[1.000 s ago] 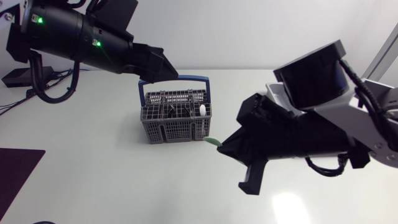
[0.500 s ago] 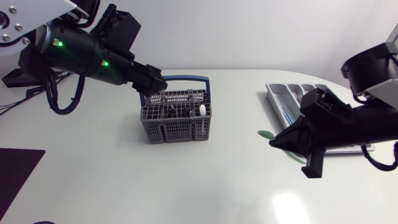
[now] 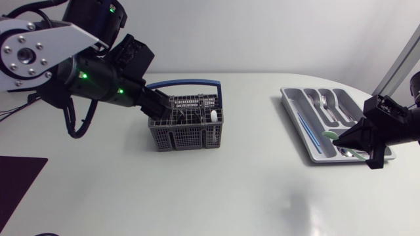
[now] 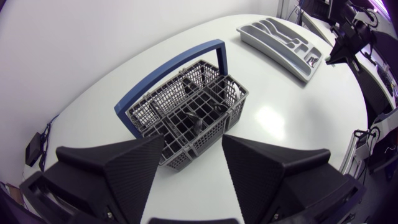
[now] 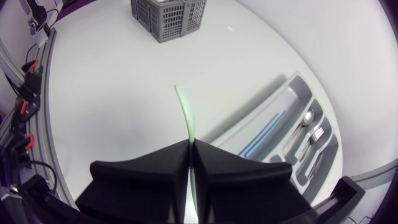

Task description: Unload the cutlery basket into the drawer organizer.

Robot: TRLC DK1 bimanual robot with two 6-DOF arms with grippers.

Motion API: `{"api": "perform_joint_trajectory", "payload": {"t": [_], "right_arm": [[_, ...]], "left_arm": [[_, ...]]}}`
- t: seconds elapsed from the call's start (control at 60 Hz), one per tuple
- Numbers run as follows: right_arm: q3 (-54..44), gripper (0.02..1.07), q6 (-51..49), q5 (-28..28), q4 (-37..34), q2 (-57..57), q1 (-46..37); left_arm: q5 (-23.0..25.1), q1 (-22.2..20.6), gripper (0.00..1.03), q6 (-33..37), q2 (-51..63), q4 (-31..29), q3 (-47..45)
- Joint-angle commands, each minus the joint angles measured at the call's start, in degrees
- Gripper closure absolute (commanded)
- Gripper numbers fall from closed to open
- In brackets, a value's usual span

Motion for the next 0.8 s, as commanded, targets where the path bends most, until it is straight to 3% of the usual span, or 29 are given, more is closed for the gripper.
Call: {"api": "perform_joint_trajectory", "payload": {"t": [0.0,0.333,0.783], "right_arm": [[2.60,1.01,-7.58,-0.50,0.15,4.25,-3.30],[8.75,1.00,-16.64,7.77,7.35,17.26,-9.10],[12.00,1.00,-18.83,15.85,20.80,28.25,-10.24]], "left_arm": [[-1.06,-0.85,0.37,1.42,-0.42,0.54,-1.50],[-7.04,-3.05,0.37,2.65,-0.33,3.00,-4.05],[-12.84,-4.81,0.36,3.18,-0.33,3.00,-4.40]]}}
